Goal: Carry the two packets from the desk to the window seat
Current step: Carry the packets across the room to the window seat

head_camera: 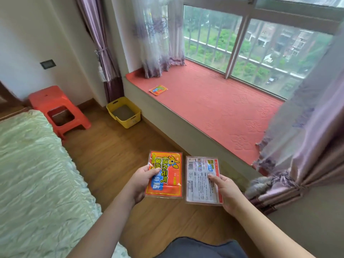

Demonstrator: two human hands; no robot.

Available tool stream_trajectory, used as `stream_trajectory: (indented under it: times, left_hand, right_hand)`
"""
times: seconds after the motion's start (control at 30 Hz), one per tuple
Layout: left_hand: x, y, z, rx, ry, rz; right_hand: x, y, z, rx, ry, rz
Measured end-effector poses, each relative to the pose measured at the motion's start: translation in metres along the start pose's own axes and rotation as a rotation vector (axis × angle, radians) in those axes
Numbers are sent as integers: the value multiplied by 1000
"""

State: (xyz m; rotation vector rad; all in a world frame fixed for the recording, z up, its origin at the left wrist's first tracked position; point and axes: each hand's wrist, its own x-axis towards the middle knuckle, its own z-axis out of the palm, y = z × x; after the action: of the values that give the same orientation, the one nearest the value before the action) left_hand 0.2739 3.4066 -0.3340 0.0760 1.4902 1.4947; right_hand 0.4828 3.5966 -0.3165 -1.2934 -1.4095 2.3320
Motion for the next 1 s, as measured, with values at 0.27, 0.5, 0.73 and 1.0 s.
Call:
stream_trajectory:
  times: [0.27,0.5,0.73,1.0]
  left_hand:
    - [60,33,-16,-19,76,-15]
    - [125,84,-23,-37,170,-10]
    - [166,132,-38,-64,242,14]
    - [207,174,-84,-100,286,36]
  right_hand:
    - [100,-36,17,-34,-63,29]
    - [191,-88,36,-61,-128,35]
    - [257,-137,62,-93,-211,46]
    - [315,-173,122,-151,-273,63]
